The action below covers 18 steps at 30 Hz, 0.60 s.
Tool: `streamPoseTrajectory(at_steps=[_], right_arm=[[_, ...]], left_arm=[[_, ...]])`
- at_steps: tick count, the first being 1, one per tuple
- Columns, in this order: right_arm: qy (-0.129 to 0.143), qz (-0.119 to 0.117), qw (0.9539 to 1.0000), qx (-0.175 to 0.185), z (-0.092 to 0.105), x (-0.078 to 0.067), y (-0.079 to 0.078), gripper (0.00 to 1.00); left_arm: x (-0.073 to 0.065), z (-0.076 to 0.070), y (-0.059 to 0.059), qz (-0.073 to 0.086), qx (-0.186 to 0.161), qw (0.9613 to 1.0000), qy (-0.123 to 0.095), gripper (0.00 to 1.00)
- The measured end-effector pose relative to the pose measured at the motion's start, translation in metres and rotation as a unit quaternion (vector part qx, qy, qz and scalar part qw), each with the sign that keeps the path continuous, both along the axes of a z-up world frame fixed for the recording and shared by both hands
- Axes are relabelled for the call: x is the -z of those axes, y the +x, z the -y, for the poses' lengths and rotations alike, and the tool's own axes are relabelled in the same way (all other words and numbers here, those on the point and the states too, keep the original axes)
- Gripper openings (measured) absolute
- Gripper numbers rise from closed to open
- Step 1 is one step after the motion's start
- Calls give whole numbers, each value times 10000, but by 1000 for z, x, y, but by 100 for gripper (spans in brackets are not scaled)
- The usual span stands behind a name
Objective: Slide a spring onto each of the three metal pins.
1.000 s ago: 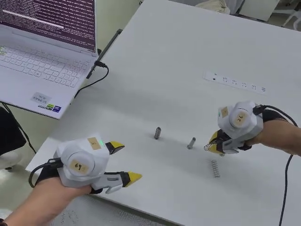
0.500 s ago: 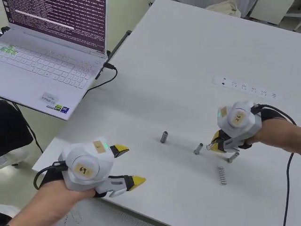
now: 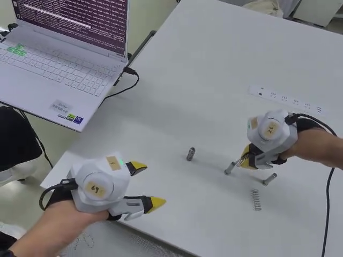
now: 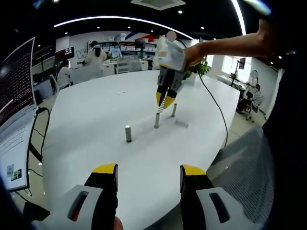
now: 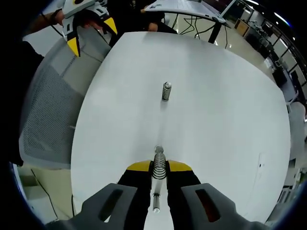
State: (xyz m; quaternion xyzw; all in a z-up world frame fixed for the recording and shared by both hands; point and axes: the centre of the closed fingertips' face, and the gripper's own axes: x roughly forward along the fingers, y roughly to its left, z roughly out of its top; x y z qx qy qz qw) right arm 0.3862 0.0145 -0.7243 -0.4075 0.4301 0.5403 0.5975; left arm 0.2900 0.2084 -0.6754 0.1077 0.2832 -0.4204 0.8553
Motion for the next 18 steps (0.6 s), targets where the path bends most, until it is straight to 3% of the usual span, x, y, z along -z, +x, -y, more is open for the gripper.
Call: streamPoseTrajectory(at_steps=[18], right_arm=[[-113,-40,9997,-194,-8,4,1,9]], left_arm=[[1,-3,1,-26,-40,10000,1,46]])
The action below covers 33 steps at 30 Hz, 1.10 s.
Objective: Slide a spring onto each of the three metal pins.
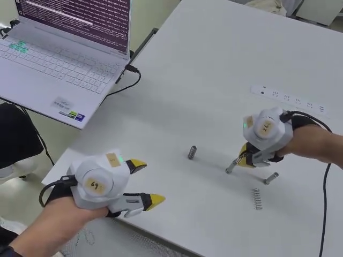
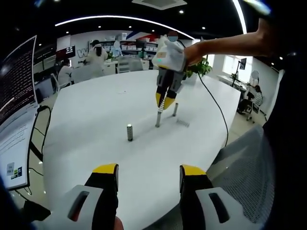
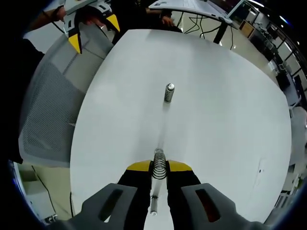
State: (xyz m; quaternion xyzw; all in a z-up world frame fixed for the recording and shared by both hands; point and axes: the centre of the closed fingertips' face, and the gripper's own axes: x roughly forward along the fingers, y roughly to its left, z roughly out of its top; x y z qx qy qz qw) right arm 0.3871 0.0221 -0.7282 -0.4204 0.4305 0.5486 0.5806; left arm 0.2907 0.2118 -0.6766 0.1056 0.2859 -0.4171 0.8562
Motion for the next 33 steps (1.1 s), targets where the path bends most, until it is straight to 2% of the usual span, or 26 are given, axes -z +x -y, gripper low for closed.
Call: streamPoseTrajectory(at_steps=[19,33], right_arm=[[-207,-74,9996,-198,-3,8,-1,9],[-305,-129,9990,-306,-6,19,0,9]], left_arm=[[1,-2,-1,-12,-32,10000,-10,46],[-4,-1,4,18,-82,9999,-70,48]])
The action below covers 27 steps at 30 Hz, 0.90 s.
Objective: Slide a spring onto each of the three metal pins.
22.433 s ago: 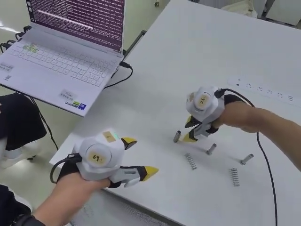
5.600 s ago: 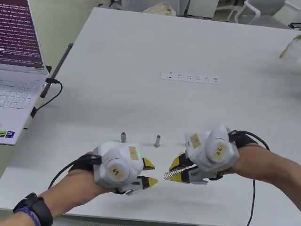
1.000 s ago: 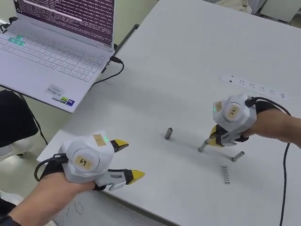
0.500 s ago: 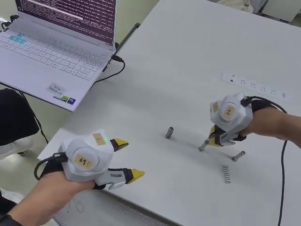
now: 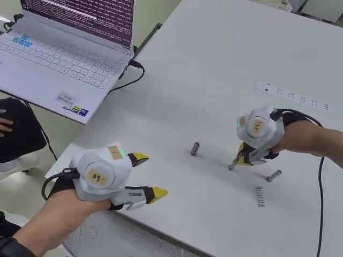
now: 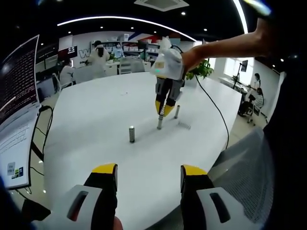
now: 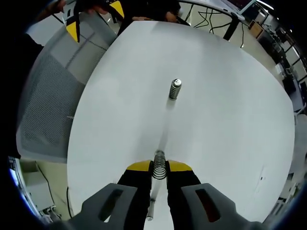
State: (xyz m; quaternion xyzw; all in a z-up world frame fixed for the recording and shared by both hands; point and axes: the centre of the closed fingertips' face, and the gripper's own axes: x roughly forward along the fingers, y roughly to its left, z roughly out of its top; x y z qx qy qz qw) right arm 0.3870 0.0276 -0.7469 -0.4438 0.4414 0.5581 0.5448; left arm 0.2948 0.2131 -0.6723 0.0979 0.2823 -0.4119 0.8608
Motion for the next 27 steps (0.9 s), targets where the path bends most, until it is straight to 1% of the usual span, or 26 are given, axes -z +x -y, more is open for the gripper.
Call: streamPoseTrajectory(at_steps=[12,21,27], right_arm=[[-124,-40,9998,-120,-3,14,-1,9],[-206,-61,9997,-120,-5,25,0,9],[-209,-85,9997,-89,-4,29,1,9]], left_arm=[[-2,2,2,-3,-11,10000,-29,49],[-5,0,5,14,-47,10000,-24,50],[-5,0,5,2,-66,10000,-27,50]])
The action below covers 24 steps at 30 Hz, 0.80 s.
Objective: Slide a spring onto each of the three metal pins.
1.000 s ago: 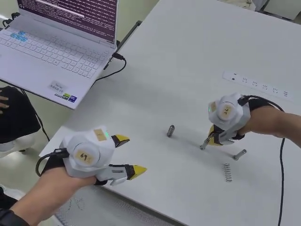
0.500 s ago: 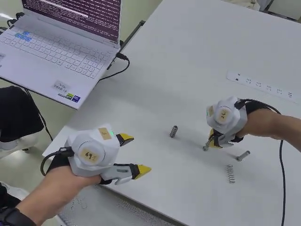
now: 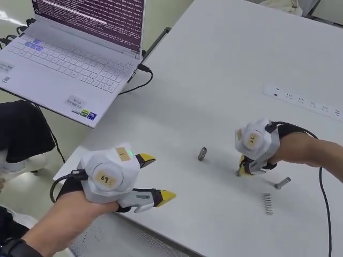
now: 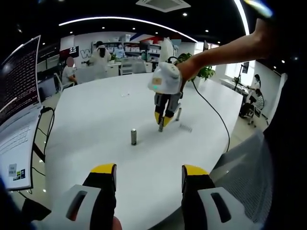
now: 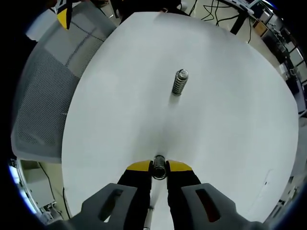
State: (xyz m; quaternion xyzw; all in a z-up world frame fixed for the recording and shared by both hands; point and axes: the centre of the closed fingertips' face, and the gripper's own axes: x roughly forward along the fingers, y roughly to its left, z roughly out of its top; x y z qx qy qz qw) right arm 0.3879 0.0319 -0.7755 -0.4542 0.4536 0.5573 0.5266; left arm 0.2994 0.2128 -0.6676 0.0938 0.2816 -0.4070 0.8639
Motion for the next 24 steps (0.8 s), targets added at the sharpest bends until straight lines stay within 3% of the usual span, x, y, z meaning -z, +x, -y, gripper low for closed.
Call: streamPoseTrajectory(at_steps=[10,16,24], right_arm=[[-2,25,10000,75,4,4,-2,12],[12,19,9999,159,9,-5,-2,20],[80,244,9991,328,18,-15,1,29]], left_arm=[[-1,1,0,8,1,10000,1,50],[-2,1,-1,12,24,10000,31,50],[-6,6,-2,53,63,10000,37,51]])
